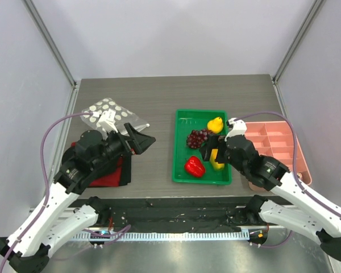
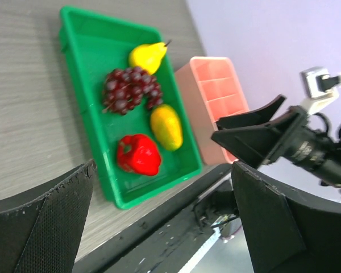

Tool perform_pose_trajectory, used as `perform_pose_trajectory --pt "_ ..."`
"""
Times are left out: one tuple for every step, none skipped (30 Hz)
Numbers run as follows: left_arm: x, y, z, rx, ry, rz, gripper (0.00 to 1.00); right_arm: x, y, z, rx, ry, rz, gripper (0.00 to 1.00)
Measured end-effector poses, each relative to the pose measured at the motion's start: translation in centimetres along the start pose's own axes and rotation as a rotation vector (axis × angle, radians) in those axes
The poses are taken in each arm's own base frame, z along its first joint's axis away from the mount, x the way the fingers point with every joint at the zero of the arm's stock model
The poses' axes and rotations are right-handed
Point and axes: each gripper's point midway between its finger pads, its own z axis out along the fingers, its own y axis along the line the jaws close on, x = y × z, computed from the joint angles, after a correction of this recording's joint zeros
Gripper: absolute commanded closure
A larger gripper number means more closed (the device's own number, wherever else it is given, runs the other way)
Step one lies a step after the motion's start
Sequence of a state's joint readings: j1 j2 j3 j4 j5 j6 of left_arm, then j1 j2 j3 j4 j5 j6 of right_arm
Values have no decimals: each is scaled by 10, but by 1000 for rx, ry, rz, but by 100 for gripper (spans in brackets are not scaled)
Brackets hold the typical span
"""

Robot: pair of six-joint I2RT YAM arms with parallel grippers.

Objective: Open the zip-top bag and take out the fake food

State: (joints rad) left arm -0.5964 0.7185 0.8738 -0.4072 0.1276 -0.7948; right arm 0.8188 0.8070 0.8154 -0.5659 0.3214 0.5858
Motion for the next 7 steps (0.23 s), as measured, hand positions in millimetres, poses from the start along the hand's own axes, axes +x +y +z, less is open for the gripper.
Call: perform_pose_trajectory --pt "-3 -4 -2 19 -13 -2 0 -3 -2 -3 7 -14 6 0" --pt "-5 -8 -4 34 -23 -4 0 -4 -4 -5 13 -25 10 0" --pt "-7 -11 -6 46 -30 -3 0 -5 -6 -6 21 -31 12 0" --pt "-8 -13 -6 55 -36 -2 0 -6 -8 -7 29 -36 13 0" --pt "-9 -14 -7 58 -39 -2 0 -6 -10 -8 35 -38 12 0" --pt "-9 -14 -7 60 -41 -1 0 -6 -11 -8 42 -37 9 0" --pt "-10 -14 -7 61 -43 0 0 -6 -13 -8 49 -37 8 0"
